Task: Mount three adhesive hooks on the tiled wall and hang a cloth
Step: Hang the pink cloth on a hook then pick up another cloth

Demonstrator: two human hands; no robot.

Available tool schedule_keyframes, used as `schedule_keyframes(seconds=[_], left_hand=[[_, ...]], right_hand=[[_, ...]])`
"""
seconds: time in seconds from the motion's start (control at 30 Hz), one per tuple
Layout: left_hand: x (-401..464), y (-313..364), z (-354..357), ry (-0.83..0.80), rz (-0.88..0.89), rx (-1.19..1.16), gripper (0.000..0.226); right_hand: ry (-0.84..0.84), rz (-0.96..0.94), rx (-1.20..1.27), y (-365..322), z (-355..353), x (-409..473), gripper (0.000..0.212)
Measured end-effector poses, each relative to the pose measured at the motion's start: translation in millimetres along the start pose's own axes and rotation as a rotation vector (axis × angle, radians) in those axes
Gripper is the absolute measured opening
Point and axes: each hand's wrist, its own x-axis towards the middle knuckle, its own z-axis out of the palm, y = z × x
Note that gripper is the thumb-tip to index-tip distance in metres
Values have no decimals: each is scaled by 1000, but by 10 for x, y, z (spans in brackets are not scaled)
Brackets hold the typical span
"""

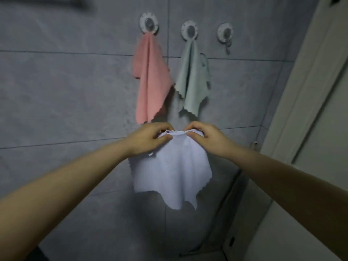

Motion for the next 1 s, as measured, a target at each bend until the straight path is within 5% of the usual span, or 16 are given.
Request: schedule_keyframes(seconds=[0.4, 0.7, 1.0], left_hand=[[1352, 593, 80, 242, 191, 0, 15], [2249, 694, -248, 461, 443, 343, 25], [2733, 758, -600, 647, 403, 632, 19]], right_hand=[[307, -16, -126, 596, -1122, 161, 20], [482, -52, -165, 571, -2034, 712, 11], [640, -140, -335, 805, -2314, 1235, 16]])
